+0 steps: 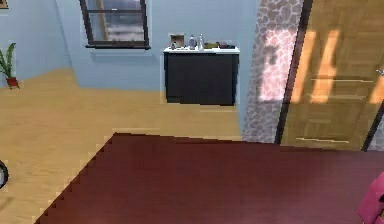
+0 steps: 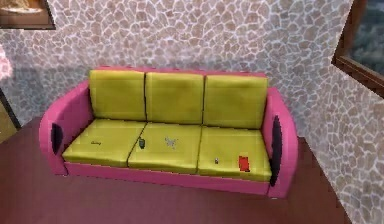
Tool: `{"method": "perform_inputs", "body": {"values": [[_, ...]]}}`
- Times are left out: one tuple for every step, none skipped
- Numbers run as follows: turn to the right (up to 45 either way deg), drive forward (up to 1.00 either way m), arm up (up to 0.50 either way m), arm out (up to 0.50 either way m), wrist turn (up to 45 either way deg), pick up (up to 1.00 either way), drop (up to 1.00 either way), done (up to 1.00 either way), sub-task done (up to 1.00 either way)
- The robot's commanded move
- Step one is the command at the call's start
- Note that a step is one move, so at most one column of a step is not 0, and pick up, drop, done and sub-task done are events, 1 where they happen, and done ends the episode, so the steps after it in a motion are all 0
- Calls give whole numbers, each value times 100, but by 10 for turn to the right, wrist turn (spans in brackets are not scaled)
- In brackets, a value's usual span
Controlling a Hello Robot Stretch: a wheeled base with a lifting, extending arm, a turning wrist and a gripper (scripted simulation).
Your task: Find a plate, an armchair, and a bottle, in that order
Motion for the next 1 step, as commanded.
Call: {"method": "perform_inputs", "body": {"values": [[0,25,0,0,0,0,0,0,0]]}}
